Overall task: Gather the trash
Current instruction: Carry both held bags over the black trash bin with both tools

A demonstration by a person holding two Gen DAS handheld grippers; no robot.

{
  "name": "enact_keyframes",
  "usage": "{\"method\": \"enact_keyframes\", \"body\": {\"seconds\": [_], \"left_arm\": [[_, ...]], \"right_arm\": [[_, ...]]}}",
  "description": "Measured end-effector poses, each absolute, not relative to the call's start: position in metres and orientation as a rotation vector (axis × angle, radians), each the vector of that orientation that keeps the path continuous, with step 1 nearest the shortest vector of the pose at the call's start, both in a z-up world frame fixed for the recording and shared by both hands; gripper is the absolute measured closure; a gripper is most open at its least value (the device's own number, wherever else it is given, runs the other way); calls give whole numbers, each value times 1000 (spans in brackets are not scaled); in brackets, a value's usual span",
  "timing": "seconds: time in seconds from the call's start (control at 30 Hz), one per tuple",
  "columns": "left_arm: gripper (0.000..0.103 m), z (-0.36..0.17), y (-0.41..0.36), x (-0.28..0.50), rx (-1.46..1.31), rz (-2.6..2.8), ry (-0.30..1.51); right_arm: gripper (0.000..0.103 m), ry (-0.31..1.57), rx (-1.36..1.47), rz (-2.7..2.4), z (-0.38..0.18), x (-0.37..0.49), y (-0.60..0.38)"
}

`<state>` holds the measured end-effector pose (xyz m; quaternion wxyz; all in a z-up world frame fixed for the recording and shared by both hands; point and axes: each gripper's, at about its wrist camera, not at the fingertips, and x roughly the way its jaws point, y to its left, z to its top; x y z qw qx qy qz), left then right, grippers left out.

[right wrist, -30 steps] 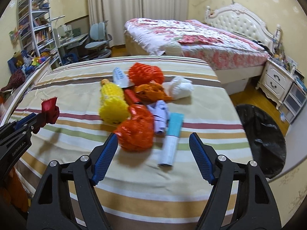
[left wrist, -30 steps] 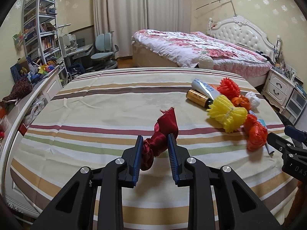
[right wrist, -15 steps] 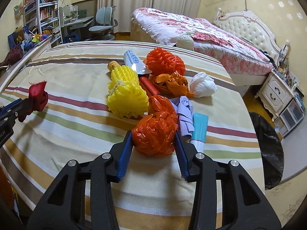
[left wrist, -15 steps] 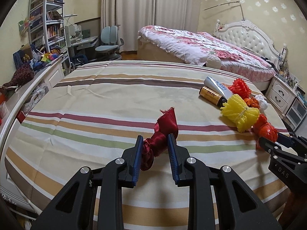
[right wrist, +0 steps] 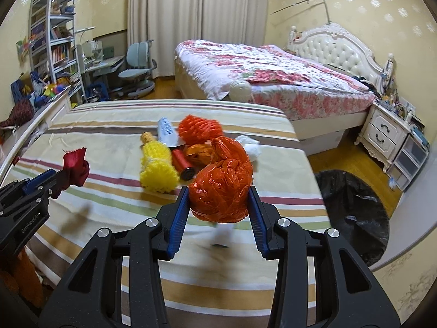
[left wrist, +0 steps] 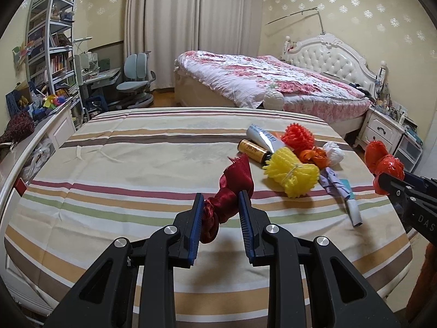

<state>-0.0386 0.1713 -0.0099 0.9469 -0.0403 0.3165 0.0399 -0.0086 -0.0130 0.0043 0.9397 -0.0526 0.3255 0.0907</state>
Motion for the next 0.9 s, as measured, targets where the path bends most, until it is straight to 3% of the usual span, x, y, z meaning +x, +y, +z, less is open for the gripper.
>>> {"method": "enact_keyframes", "body": {"seconds": [0.4, 0.9], "left_arm": [[76, 12, 75, -10, -12, -111, 594], [76, -6, -54, 61, 79, -293, 633]], "right_arm": [[62, 652, -29, 8, 7, 11, -107], [62, 706, 50, -136, -27, 56, -209]]}}
